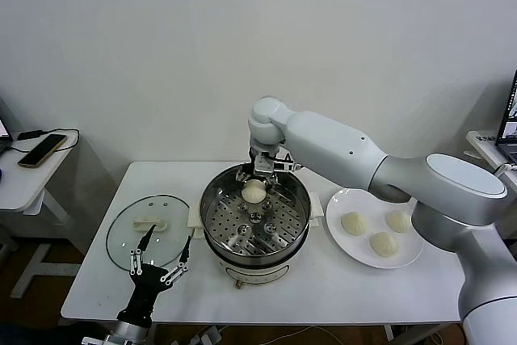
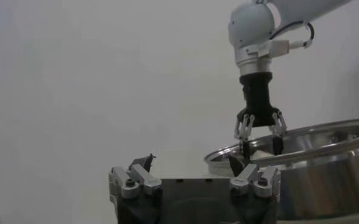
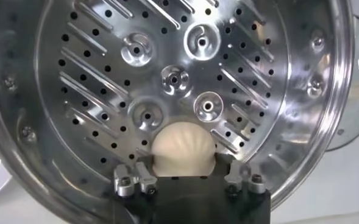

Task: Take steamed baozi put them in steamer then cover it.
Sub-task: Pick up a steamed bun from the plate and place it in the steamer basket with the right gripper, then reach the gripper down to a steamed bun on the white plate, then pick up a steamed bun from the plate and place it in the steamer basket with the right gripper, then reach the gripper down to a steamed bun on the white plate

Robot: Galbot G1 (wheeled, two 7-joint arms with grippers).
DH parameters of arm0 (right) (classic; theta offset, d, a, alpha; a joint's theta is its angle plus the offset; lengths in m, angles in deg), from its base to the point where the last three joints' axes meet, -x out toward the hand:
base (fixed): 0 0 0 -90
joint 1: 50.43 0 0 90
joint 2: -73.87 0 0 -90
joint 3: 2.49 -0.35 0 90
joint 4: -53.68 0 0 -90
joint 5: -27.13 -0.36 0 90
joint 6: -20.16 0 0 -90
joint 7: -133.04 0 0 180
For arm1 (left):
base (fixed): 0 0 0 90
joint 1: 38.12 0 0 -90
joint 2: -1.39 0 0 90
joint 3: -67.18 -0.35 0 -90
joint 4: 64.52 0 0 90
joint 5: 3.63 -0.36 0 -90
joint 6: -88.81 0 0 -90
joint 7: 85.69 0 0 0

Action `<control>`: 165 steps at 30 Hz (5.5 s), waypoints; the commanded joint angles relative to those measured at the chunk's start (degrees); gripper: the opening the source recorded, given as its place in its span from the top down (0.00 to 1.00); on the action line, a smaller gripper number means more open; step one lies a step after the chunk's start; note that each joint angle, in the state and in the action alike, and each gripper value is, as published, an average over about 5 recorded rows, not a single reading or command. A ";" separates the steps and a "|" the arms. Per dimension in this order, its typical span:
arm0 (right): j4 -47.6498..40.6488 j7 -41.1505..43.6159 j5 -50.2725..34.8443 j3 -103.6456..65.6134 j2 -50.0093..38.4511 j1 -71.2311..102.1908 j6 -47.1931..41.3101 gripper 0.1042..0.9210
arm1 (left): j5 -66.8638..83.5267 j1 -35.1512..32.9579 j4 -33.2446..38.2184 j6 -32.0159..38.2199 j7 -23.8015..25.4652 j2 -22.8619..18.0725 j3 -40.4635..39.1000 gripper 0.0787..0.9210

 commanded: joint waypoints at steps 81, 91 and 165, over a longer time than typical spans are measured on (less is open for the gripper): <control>-3.95 4.28 -38.88 13.46 -25.69 -6.42 -43.91 0.33 | -0.04 0.36 0.35 -0.27 -0.43 0.30 -0.22 0.12; 9.91 5.62 -57.88 29.15 -19.22 -30.45 -49.60 0.35 | -0.03 0.68 0.91 -0.37 -0.52 0.72 -0.56 0.12; 19.90 3.35 -52.08 29.63 -36.86 -29.82 -51.98 0.12 | 0.10 0.83 1.27 -0.44 -1.46 0.55 -0.68 0.12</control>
